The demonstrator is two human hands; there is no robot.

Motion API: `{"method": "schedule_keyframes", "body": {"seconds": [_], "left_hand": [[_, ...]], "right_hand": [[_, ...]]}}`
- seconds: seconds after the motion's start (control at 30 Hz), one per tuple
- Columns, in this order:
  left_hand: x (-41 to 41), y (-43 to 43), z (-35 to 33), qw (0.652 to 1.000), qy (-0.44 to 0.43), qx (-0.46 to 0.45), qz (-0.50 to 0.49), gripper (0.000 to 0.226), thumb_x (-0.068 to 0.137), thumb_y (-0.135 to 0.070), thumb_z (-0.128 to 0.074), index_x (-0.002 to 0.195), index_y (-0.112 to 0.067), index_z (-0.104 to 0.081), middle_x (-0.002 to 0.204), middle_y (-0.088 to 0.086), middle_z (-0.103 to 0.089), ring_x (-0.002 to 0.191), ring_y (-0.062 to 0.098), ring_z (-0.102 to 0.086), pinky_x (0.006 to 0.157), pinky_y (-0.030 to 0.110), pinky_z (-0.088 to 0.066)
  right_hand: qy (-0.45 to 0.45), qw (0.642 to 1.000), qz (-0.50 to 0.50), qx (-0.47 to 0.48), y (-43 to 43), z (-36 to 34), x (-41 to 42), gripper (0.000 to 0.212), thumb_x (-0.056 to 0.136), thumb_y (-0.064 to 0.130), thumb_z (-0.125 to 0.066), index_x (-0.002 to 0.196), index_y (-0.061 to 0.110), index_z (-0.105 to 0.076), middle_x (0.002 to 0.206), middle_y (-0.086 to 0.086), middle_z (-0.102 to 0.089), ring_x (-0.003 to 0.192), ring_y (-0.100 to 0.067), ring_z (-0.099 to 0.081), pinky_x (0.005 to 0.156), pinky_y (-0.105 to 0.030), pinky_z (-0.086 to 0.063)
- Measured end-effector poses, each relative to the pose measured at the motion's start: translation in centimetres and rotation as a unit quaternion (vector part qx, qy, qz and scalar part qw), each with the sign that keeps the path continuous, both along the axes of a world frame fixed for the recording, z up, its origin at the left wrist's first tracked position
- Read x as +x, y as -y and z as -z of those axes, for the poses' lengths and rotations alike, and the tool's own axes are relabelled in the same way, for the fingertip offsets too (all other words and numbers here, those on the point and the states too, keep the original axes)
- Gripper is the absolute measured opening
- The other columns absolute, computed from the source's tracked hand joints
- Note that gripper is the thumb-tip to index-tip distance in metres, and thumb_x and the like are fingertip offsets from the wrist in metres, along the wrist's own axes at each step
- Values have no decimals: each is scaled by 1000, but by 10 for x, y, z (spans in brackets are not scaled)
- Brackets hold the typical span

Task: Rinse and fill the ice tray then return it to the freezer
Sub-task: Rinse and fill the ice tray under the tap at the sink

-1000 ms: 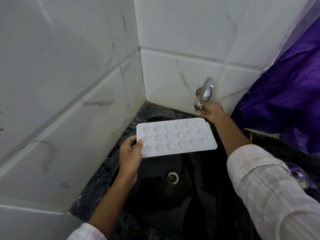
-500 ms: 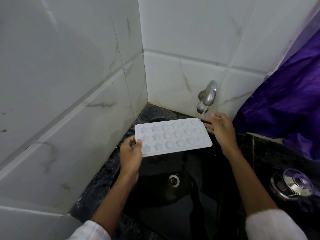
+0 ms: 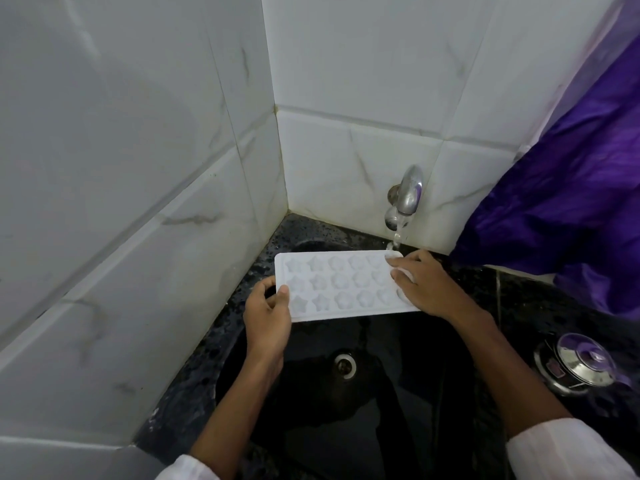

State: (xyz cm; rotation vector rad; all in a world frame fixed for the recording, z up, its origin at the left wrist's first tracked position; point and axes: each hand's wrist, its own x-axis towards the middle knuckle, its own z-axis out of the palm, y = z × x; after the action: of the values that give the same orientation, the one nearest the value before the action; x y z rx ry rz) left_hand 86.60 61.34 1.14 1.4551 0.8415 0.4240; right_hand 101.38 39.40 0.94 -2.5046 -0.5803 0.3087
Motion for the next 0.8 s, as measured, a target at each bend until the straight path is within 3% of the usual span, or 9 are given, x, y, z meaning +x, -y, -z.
{"method": "schedule_keyframes", "body": {"seconds": [0.13, 0.3, 0.47, 0.53, 0.6, 0.67, 0.73, 0.8], "left_hand": [[-5, 0, 5, 1000, -4, -1, 2, 16, 103, -14, -52, 117, -15, -60, 102, 0, -71, 89, 13, -69, 75, 31, -54], [-7, 2, 7, 1000, 2, 15, 1, 20, 103, -14, -51, 122, -13, -60, 95, -6, -71, 86, 8, -68, 67, 23, -50], [-11, -4, 7, 1000, -1, -14, -5, 20, 104, -16, -51, 121, -14, -60, 101, -1, -72, 95, 18, -70, 84, 41, -58], [-12, -6, 9, 999, -3, -31, -14, 17, 104, -15, -51, 117, -17, -61, 102, 1, -72, 95, 22, -71, 86, 46, -59], [-12, -8, 9, 999, -7, -47, -24, 16, 104, -15, -51, 116, -17, -61, 104, 4, -73, 96, 23, -72, 87, 48, -59], [-11, -9, 9, 998, -11, -56, -30, 18, 104, -15, -50, 118, -14, -62, 104, 5, -73, 96, 24, -71, 87, 48, -59], [-10, -11, 9, 998, -14, -59, -31, 19, 104, -15, -50, 119, -13, -61, 106, 5, -72, 97, 24, -71, 88, 48, -59], [-10, -11, 9, 998, -14, -56, -27, 19, 103, -15, -51, 119, -13, -61, 109, 7, -72, 99, 25, -70, 89, 49, -59]], "right_hand": [[31, 999, -5, -17, -3, 3, 5, 37, 100, 27, -51, 136, 19, -57, 130, -4, -48, 118, -19, -50, 97, -23, -33], [37, 998, -17, -48, -11, 5, 8, 37, 102, 28, -45, 138, 25, -53, 130, -3, -44, 112, -23, -54, 97, -31, -41], [35, 999, -35, -18, -12, 1, 12, 31, 99, 23, -53, 128, 19, -61, 130, -2, -52, 119, -17, -52, 97, -23, -34], [17, 997, 21, 78, -14, -3, 15, 20, 96, 14, -54, 111, 19, -67, 118, 2, -63, 105, -13, -59, 90, -24, -41], [3, 967, 157, 203, -17, -6, 21, 15, 95, 15, -52, 94, 22, -64, 101, 6, -70, 90, -11, -66, 86, -32, -53], [-29, 920, 269, 283, -23, -9, 34, 8, 94, 29, -55, 92, 24, -61, 95, 3, -70, 89, -14, -69, 87, -39, -57], [-125, 878, 304, 349, -31, -12, 53, 18, 93, 37, -58, 91, 20, -63, 101, -2, -69, 94, -17, -69, 89, -38, -58], [-205, 837, 317, 397, -39, -15, 72, 22, 93, 32, -61, 95, 10, -66, 104, -8, -69, 92, -20, -68, 83, -33, -59]]}}
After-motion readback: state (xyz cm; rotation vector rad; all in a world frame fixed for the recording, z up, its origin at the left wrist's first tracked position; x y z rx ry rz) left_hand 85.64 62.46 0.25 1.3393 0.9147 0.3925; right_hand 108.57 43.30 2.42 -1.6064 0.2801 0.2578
